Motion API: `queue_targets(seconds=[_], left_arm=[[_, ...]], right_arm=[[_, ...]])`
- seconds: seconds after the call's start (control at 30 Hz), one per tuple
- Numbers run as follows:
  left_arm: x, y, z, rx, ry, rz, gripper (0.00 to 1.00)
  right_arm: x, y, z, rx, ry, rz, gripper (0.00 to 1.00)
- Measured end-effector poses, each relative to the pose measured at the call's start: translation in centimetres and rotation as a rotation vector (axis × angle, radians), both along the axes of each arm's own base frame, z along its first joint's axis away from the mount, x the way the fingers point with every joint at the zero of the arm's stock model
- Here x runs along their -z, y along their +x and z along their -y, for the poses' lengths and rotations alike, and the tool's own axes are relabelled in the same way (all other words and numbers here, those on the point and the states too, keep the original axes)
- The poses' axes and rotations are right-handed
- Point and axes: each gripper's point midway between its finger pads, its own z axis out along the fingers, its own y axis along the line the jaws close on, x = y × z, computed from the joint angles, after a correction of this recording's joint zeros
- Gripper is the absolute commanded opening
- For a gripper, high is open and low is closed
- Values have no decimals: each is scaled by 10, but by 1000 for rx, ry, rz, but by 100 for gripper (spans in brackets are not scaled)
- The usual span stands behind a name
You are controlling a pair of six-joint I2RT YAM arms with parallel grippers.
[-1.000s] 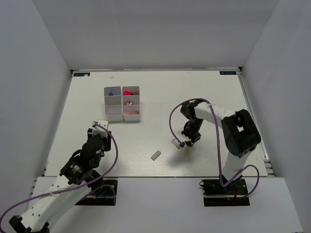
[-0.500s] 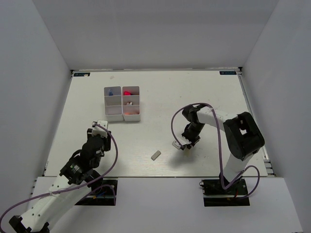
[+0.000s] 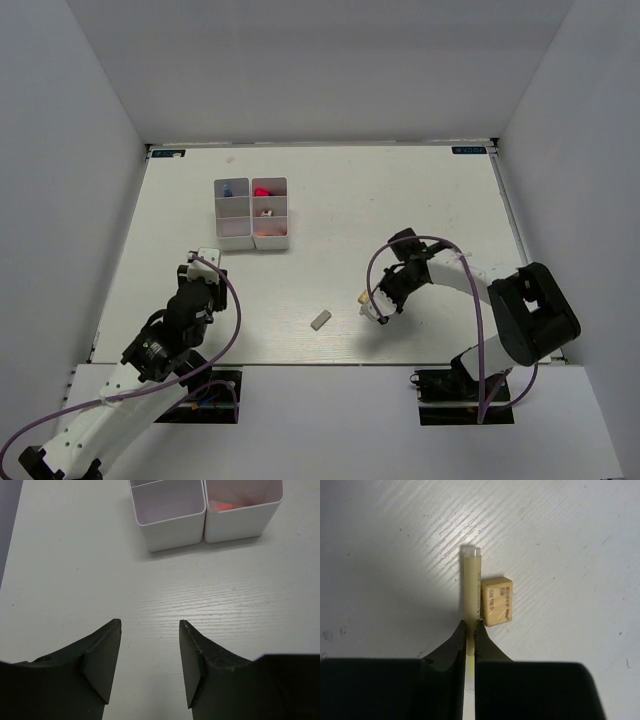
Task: Sort the stationery into containers
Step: Pick up the pen from the center of the board.
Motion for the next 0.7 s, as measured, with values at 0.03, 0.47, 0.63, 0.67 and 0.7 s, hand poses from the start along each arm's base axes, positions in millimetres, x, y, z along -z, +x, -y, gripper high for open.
queue_targets(seconds=[0.03, 0.47, 0.63, 0.67, 0.7], left_arm=[[0, 0, 0, -1, 0, 1, 61], [-2, 0, -1, -3, -6, 9, 61], [-2, 0, -1, -3, -6, 10, 61], [-2, 0, -1, -3, -6, 10, 61], [-2, 0, -1, -3, -6, 10, 61]], right_arm=[[-1, 2, -1, -4, 7, 12, 0], [-22, -59, 53, -2, -318, -377, 0], [-44, -63, 43, 1, -278, -434, 0], [-46, -64, 41, 2, -268, -440, 0], [-47, -67, 40, 3, -264, -450, 0]])
